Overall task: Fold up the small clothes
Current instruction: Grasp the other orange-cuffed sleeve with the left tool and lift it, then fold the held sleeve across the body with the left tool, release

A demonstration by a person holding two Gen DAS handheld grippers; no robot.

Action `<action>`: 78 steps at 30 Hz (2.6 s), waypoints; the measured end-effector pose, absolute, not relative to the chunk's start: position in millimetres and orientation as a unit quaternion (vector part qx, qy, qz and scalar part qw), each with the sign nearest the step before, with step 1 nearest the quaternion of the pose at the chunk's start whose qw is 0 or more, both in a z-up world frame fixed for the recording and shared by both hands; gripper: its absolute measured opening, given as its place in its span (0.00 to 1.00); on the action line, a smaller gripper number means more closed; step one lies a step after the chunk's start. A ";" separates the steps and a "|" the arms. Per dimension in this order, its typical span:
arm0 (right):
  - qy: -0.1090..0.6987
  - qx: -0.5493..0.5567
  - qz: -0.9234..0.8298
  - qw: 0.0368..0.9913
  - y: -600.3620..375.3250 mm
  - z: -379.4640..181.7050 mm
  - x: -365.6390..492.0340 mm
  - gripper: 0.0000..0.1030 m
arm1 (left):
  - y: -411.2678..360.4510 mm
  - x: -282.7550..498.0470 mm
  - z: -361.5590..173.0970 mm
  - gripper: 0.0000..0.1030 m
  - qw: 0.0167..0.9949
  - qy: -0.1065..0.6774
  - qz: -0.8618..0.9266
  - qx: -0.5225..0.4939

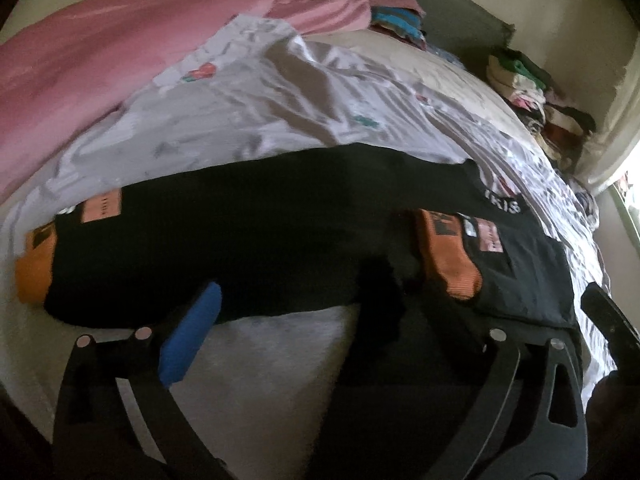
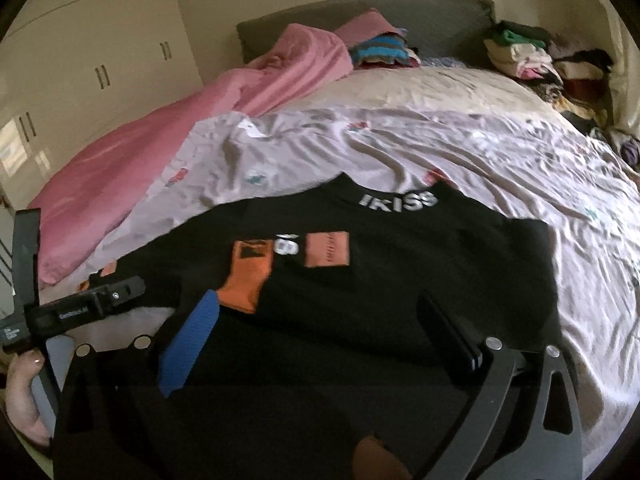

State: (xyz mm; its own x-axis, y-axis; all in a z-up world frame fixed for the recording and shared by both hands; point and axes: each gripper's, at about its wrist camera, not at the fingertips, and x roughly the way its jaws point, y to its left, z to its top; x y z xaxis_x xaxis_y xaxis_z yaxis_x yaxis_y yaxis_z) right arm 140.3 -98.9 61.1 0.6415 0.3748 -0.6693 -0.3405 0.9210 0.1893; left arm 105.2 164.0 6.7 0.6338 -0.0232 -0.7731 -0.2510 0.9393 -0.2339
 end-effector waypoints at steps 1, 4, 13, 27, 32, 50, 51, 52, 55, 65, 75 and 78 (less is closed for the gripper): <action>0.372 0.019 0.201 0.906 -93.2 63.3 140.0 0.96 | 167.0 103.4 6.4 0.91 0.889 0.423 0.068 -0.164; 0.367 0.012 0.214 0.905 -76.9 68.3 139.9 0.96 | 181.5 96.9 6.0 0.91 0.887 0.420 0.082 -0.177; 0.358 -0.007 0.251 0.899 -33.3 75.1 138.2 0.96 | 216.0 77.8 5.6 0.91 0.884 0.409 0.125 -0.190; 0.357 -0.039 0.299 0.884 28.7 74.2 134.3 0.96 | 267.7 51.8 -6.7 0.91 0.866 0.402 0.180 -0.236; 0.357 -0.055 0.317 0.877 49.5 71.3 129.4 0.96 | 286.2 43.0 -13.9 0.91 0.857 0.400 0.200 -0.254; 0.381 -0.040 0.323 0.866 56.9 51.9 123.7 0.96 | 339.9 27.6 -38.0 0.44 0.841 0.357 0.253 -0.319; 0.382 -0.035 0.320 0.866 53.5 51.5 124.0 0.96 | 344.2 26.4 -37.8 0.35 0.839 0.352 0.254 -0.328; 0.383 -0.033 0.319 0.866 51.3 51.2 124.2 0.96 | 348.0 26.6 -37.5 0.19 0.839 0.347 0.250 -0.337; 0.384 -0.026 0.311 0.869 42.4 51.0 124.8 0.96 | 354.4 28.9 -34.6 0.06 0.840 0.335 0.236 -0.355; 0.384 0.011 0.287 0.877 1.6 55.1 126.9 0.96 | 323.2 30.9 13.3 0.04 0.877 0.286 0.186 -0.338; 0.378 0.060 0.258 0.887 -54.7 61.5 127.0 0.96 | 263.3 46.4 73.5 0.03 0.914 0.253 0.126 -0.291; 0.373 0.071 0.254 0.889 -67.9 64.6 126.9 0.96 | 239.4 55.4 90.3 0.03 0.923 0.249 0.105 -0.273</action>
State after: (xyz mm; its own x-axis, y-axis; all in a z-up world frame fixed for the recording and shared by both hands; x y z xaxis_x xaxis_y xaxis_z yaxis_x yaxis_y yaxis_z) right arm 126.9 -67.9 64.6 0.5918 0.5052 -0.6281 -0.3998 0.8606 0.3155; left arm 55.4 239.4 90.3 0.8534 0.0584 -0.5179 -0.3305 0.8289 -0.4512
